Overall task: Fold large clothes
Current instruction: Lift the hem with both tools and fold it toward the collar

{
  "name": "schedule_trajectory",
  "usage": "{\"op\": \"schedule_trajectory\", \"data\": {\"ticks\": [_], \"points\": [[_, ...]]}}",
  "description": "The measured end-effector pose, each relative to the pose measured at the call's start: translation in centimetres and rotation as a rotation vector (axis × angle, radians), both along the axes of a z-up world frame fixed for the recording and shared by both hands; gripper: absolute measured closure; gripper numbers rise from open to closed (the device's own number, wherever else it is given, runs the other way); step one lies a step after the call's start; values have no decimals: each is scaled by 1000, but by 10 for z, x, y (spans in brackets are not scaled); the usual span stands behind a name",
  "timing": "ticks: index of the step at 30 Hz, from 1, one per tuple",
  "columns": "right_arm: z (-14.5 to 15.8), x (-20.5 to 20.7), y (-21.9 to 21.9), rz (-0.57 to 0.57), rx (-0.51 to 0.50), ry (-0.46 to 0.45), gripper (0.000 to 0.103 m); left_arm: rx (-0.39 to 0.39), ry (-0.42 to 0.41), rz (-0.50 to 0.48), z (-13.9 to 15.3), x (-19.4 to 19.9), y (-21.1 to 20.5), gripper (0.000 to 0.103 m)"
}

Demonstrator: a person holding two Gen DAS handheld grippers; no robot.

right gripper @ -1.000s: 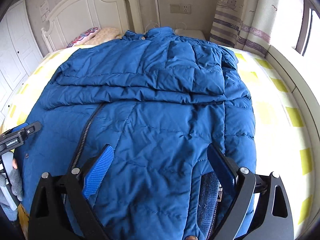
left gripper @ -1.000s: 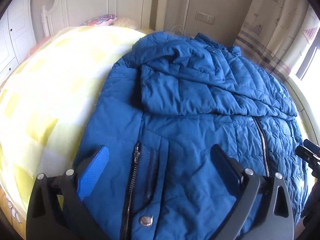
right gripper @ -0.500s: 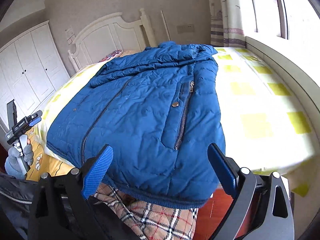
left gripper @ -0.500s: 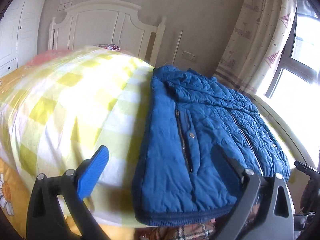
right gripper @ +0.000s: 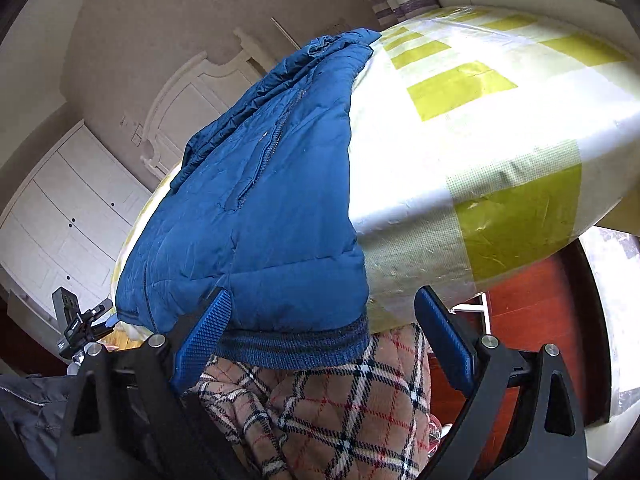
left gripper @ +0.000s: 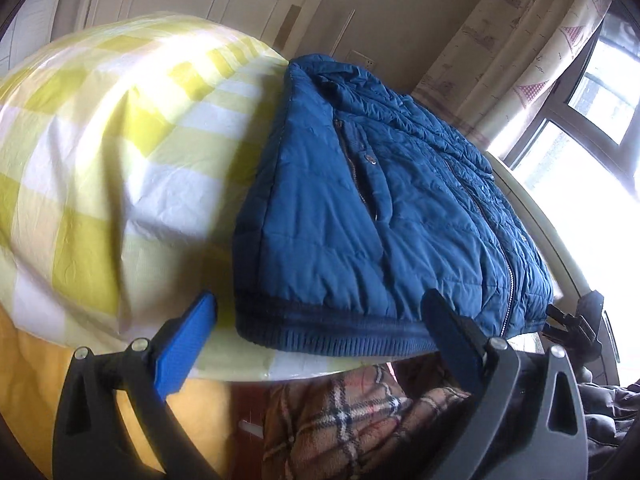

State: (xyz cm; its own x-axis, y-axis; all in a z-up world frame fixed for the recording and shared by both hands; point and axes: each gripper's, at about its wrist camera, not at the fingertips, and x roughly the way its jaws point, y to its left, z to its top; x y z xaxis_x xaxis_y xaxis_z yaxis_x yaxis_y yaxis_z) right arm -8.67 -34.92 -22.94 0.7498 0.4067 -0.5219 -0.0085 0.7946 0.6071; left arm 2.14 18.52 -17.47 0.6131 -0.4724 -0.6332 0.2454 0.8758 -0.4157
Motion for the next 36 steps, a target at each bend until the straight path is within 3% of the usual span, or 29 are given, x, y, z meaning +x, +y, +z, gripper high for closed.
{"op": "schedule_trajectory", "data": {"ticks": [3, 6, 10, 13, 17, 20, 23, 26, 28, 33, 36], "points": [[-7, 9, 4, 48, 58, -24, 21, -25, 49, 37, -17, 1, 10, 2], [-5, 13, 13, 80, 41, -29, 27, -116, 84, 58, -29, 4, 23, 3], [-4, 15, 14, 84, 48, -32, 27, -289, 38, 45, -20, 8, 33, 5], [-5, 16, 14, 83, 68, -39, 27, -306, 17, 44, -13, 17, 31, 6], [-11, 19, 8, 92, 100, -41, 28, -358, 53, 3, -23, 29, 22, 30], [-13, 18, 7, 106, 126, -51, 31, -347, 64, 0, -32, 29, 16, 46], [-9, 10, 10, 114, 114, -73, 46, -387, 62, -8, -33, 25, 19, 61], [-1, -4, 14, 108, 87, -114, 62, -337, 22, -15, -19, 14, 14, 85], [7, -15, 18, 93, 64, -149, 70, -348, -9, -29, -6, 7, 13, 88], [34, -27, 23, 77, 0, -202, 76, -470, -34, -51, 14, 7, 14, 89], [38, -24, 21, 94, -15, -167, 74, -420, -36, -62, 16, 10, 9, 86]]}}
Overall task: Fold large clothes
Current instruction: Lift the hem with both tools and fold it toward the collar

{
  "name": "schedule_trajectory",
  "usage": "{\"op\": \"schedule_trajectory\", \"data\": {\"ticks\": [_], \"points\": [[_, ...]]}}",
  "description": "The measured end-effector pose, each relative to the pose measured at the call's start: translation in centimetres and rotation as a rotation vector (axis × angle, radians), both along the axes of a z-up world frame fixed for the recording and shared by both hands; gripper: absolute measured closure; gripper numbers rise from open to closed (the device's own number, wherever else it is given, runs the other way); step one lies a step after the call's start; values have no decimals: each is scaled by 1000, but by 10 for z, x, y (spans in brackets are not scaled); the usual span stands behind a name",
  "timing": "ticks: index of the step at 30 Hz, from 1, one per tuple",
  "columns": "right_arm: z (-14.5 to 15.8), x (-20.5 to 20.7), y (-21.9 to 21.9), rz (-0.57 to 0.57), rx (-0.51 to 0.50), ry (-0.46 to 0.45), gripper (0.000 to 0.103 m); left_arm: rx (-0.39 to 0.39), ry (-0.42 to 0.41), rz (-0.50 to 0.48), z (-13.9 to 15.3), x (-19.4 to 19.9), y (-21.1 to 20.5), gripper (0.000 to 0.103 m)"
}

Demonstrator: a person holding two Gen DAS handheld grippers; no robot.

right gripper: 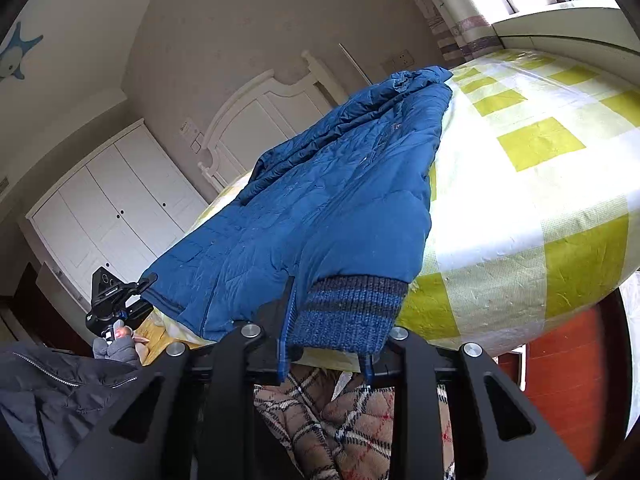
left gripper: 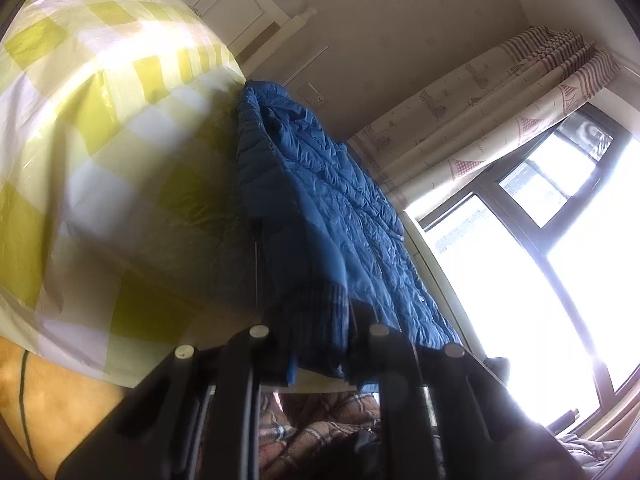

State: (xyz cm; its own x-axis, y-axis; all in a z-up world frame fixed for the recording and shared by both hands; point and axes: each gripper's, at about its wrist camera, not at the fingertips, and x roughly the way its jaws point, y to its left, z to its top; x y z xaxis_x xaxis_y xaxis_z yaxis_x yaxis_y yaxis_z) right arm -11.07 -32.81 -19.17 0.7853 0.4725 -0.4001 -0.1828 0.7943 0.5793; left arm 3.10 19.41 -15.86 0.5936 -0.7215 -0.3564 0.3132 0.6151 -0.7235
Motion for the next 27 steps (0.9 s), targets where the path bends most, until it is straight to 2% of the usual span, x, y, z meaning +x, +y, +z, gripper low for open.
{"op": "schedule_trajectory", "data": {"ticks": [1, 3, 4, 5, 9, 11, 12, 14, 16, 17, 18, 20, 21, 27], "points": [[-1, 1, 0, 4, 3, 11, 70, 8, 10, 6, -3, 1, -1, 84], [-5, 3, -2, -4, 18, 34, 67, 22, 42, 30, -11, 1, 0, 70], [-7, 4, -3, -7, 34, 44, 65, 41, 63, 48, -15, 2, -1, 58], [-9, 2, -4, -10, 43, 51, 64, 58, 84, 60, -19, 3, -2, 42], [-13, 6, -9, -16, 85, 50, 62, 87, 108, 55, -26, 7, -4, 36], [-14, 10, -12, -31, 100, 52, 57, 70, 110, 49, -26, 12, -4, 30], [-16, 13, -14, -41, 107, 58, 51, 66, 117, 50, -27, 15, -4, 30], [-21, 18, -17, -47, 127, 66, 49, 57, 141, 57, -32, 22, -3, 30], [-23, 19, -17, -50, 128, 55, 49, 63, 159, 53, -37, 25, -4, 32], [-22, 18, -16, -57, 114, 43, 50, 78, 163, 58, -38, 26, -4, 44], [-20, 15, -14, -68, 87, 35, 56, 71, 163, 54, -39, 24, -4, 57], [-18, 10, -8, -83, 28, 33, 65, 57, 154, 67, -37, 19, 0, 74], [-16, 5, -6, -77, 27, 8, 72, 44, 128, 66, -34, 14, 1, 86], [21, -27, 1, -80, -26, -93, 83, 16, 21, 42, 2, -8, 3, 91]]}}
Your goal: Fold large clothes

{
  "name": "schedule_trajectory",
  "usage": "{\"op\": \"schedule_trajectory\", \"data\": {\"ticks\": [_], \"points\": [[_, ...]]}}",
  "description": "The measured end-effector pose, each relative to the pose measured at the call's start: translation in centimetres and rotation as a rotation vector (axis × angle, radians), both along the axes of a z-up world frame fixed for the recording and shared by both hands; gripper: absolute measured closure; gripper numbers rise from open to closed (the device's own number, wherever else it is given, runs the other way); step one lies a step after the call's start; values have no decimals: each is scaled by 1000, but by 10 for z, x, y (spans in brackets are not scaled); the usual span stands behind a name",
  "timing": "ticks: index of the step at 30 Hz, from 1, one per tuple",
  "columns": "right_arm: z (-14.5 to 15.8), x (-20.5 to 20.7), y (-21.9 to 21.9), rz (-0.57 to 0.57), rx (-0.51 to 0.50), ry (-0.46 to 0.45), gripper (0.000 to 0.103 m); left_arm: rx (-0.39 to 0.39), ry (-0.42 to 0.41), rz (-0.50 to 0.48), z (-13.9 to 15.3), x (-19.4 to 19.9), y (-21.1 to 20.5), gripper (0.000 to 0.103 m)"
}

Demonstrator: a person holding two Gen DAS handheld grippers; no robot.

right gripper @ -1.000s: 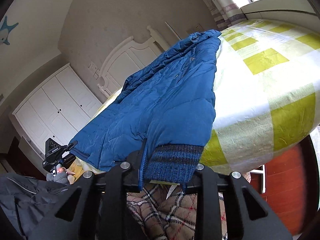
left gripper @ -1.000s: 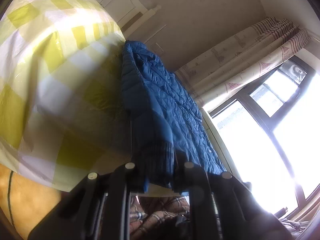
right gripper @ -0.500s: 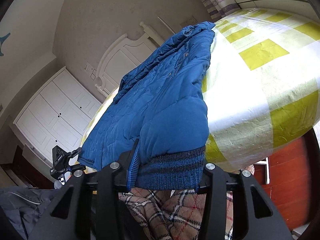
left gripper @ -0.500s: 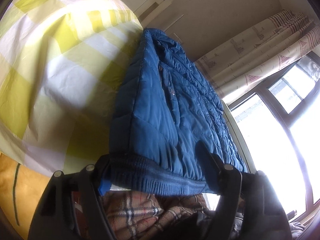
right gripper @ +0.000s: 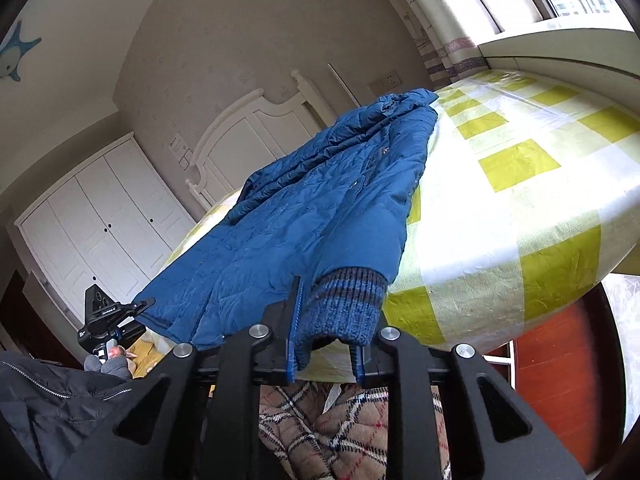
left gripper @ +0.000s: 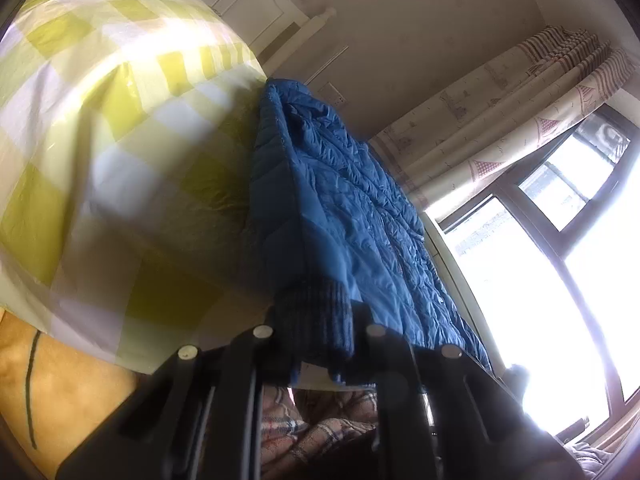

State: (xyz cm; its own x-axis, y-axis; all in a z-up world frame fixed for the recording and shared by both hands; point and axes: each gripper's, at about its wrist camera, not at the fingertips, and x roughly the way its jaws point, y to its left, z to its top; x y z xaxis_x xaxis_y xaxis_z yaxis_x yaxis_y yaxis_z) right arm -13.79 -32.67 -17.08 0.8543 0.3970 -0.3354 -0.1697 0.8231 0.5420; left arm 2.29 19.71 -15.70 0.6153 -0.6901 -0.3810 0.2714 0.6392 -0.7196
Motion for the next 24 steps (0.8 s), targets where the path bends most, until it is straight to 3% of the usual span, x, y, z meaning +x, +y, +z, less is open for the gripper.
{"op": "schedule_trajectory", "data": {"ticks": [7, 13, 17, 19, 24], "points": [[36, -51, 6, 33, 3, -109, 84, -75, -100, -61, 39, -48, 17, 91], [102, -67, 19, 58, -19, -294, 85, -263, -207, -72, 76, -68, 39, 90], [134, -18, 8, 40, -10, -318, 85, -352, -172, -31, 92, -26, 47, 88], [147, 19, 3, 25, -24, -299, 85, -340, -151, -1, 99, 5, 40, 86], [152, 126, -11, -22, -21, -144, 85, -377, 25, 42, 98, 111, 9, 81]]}}
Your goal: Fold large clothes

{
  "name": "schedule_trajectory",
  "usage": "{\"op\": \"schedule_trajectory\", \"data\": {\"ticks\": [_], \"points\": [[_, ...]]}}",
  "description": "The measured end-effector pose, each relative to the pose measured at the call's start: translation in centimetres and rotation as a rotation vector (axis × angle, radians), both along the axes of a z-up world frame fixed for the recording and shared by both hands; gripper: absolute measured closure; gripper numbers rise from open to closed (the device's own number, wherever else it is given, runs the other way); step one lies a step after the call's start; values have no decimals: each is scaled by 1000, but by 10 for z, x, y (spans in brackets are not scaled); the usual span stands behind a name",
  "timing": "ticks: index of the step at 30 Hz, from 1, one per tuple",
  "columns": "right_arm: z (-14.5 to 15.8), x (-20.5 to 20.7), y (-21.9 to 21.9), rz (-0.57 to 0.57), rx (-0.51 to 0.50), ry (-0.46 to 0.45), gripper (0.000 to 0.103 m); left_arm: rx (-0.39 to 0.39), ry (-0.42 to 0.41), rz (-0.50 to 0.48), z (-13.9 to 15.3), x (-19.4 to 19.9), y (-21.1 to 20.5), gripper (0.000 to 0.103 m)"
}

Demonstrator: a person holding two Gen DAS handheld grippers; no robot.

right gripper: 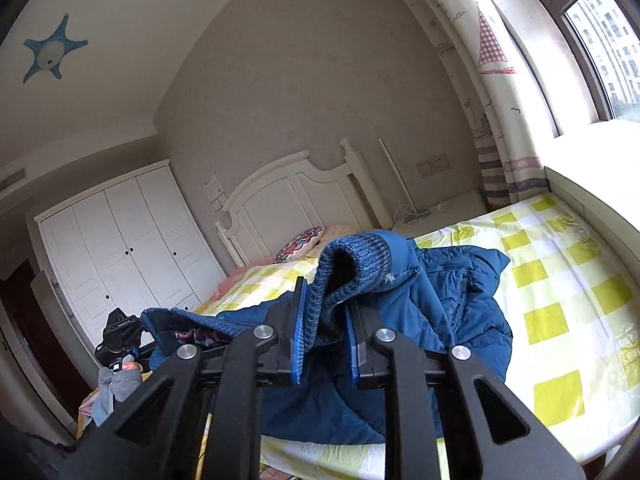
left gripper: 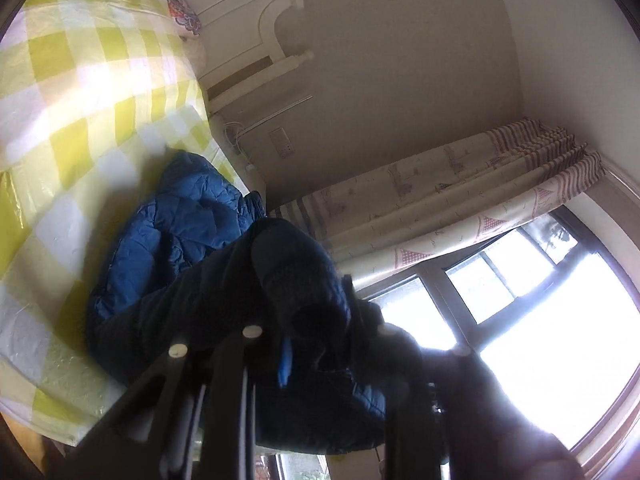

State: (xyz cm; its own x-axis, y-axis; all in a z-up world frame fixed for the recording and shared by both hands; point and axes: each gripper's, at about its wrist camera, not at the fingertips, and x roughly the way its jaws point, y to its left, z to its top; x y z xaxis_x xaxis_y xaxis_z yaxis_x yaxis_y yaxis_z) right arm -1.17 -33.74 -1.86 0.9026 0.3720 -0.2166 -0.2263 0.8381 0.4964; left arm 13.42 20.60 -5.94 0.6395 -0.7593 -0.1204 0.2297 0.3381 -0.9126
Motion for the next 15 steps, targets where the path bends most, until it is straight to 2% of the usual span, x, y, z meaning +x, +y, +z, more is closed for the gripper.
{"op": "schedule_trajectory", "data": {"ticks": [4, 7, 8, 10, 12, 14, 15], "points": [[-24, 80, -21, -59, 23, 136, 85, 48, 116, 45, -13, 75, -23, 75], [-54, 128, -40, -84, 109, 244, 84, 86, 216, 61, -31, 124, -36, 73], [-67, 144, -46, -82, 148, 288, 84, 112, 245, 71, -37, 137, -40, 69], [-91, 172, -57, -67, 229, 375, 75, 176, 289, 95, -46, 161, -44, 55], [-104, 183, -70, -21, 342, 389, 71, 200, 297, 116, -50, 179, -42, 37], [-103, 186, -80, 6, 384, 369, 57, 161, 299, 111, -49, 190, -35, 25], [-97, 184, -84, -20, 352, 353, 42, 142, 288, 106, -45, 194, -30, 19]]}}
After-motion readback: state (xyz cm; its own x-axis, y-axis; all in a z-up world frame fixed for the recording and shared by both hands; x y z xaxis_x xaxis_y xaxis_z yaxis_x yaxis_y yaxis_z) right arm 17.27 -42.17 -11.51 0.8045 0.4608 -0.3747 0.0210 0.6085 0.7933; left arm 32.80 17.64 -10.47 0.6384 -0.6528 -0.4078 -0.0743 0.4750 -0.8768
